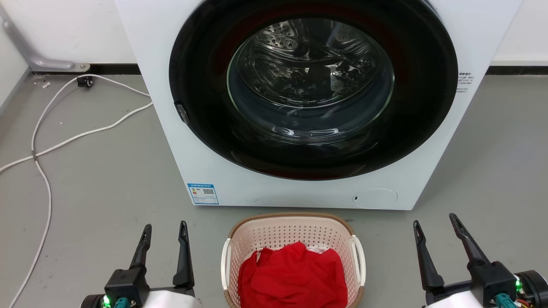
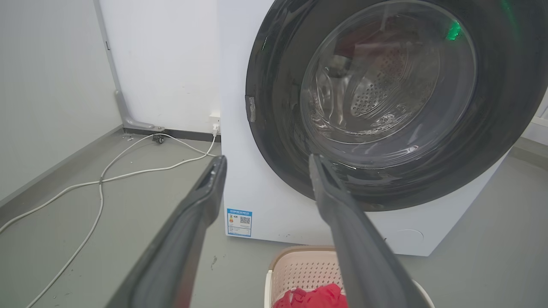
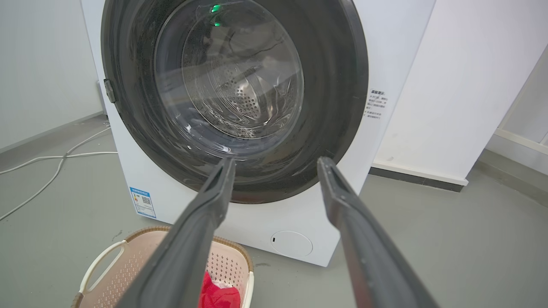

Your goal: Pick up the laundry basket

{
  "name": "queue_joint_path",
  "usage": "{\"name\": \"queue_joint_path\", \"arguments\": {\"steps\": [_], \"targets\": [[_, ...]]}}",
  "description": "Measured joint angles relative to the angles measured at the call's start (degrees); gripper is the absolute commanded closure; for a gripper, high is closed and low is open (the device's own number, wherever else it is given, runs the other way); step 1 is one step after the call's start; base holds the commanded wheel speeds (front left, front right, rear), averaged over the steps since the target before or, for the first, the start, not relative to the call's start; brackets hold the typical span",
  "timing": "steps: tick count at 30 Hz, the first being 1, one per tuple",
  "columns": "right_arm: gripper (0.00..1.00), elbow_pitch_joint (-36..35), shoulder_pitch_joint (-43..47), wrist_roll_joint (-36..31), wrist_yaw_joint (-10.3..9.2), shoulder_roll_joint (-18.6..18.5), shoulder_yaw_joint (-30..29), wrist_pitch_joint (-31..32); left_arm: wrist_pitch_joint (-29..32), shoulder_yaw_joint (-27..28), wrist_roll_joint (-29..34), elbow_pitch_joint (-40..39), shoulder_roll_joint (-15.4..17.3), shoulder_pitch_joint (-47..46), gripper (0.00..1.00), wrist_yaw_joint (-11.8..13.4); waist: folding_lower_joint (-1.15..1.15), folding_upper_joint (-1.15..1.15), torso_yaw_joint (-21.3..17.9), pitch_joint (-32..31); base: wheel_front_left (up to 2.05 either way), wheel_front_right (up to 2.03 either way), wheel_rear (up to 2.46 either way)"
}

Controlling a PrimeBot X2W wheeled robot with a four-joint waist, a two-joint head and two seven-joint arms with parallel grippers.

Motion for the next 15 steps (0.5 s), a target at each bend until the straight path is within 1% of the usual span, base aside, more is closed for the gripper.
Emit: {"name": "queue_joint_path", "arguments": {"steps": [12,15], "targets": [[0.00,-0.02,0.01,0.27,0.00,0.00,0.25,-0.01,-0.01,-0.02,0.01,0.13,0.00,0.08,0.00,-0.01,0.00,0.00,-0.03,0.18,0.00,0.00,0.00],[0.00,-0.01,-0.13,0.27,0.00,0.00,0.22,0.00,-0.01,-0.46,0.01,0.79,0.00,-0.21,0.00,-0.40,0.00,0.00,-0.04,0.50,0.00,0.00,0.00]]}}
